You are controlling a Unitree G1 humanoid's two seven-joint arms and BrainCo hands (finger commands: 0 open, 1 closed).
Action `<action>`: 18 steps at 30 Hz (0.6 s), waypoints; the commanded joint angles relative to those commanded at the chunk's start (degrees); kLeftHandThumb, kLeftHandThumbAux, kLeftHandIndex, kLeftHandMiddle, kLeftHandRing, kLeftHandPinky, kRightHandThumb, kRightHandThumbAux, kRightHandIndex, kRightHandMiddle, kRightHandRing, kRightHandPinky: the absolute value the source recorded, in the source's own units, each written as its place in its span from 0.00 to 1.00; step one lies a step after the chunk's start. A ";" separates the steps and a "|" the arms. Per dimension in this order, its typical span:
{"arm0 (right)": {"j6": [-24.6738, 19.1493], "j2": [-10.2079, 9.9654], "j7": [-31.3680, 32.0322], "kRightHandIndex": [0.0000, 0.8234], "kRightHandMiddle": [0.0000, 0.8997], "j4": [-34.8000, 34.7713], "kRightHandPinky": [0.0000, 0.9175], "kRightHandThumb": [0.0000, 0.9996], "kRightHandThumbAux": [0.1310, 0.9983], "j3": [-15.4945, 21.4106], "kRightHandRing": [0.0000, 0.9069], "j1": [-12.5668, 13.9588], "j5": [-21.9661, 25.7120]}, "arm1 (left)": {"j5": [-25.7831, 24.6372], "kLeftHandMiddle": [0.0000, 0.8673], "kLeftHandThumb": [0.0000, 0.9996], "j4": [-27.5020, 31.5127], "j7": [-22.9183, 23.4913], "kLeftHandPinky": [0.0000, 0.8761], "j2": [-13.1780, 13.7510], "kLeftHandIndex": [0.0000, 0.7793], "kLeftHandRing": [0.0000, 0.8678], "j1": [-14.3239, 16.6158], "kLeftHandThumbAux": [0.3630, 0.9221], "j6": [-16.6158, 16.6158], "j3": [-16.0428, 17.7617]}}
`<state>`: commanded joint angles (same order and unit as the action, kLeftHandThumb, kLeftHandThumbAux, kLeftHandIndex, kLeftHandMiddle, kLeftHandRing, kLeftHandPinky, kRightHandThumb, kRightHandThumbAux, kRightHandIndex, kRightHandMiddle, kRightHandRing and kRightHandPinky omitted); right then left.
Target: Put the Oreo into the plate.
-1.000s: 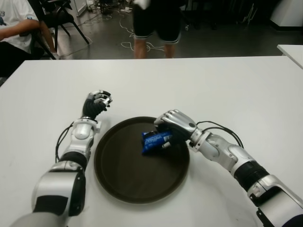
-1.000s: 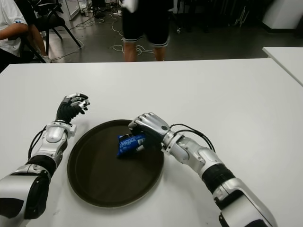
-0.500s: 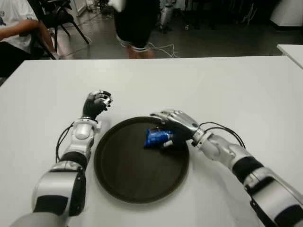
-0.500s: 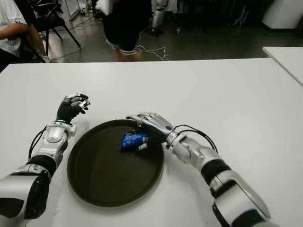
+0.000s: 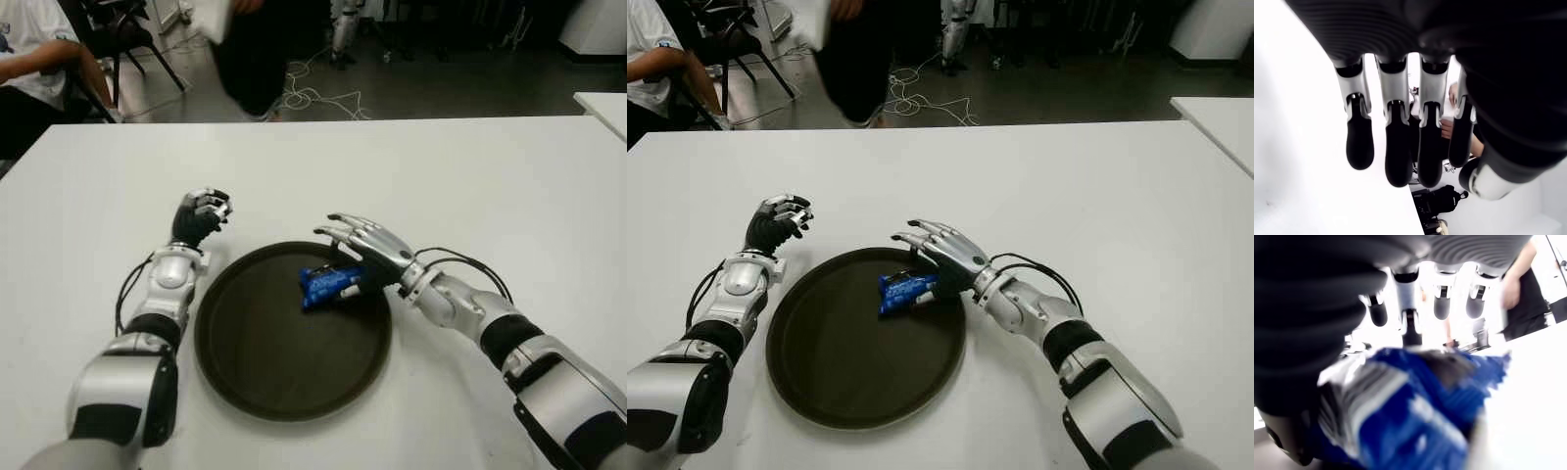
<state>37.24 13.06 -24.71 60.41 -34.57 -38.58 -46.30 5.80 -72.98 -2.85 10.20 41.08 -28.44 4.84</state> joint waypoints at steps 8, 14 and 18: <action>-4.72 -0.84 -1.06 0.02 0.00 2.83 0.00 0.00 0.67 -1.06 0.00 -0.83 -0.38 | -0.15 0.63 0.69 -0.11 0.83 0.70 -0.01 0.54 0.67 -0.07 0.63 -0.67 0.23; -6.89 -1.07 -2.07 0.03 0.00 4.08 0.00 0.00 0.68 -1.44 0.00 -1.67 -0.10 | -0.51 0.62 0.69 -0.08 1.36 0.67 -0.16 0.54 0.65 -0.06 0.63 -0.93 0.62; -7.58 -1.30 -2.51 0.04 0.00 4.42 0.00 0.00 0.70 -1.44 0.00 -1.77 0.30 | -0.50 0.62 0.69 -0.17 1.38 0.67 -0.19 0.55 0.65 0.02 0.63 -0.91 0.72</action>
<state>29.66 11.76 -27.22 64.83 -36.01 -40.36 -46.00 5.30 -73.16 -1.47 10.01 41.10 -29.35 5.56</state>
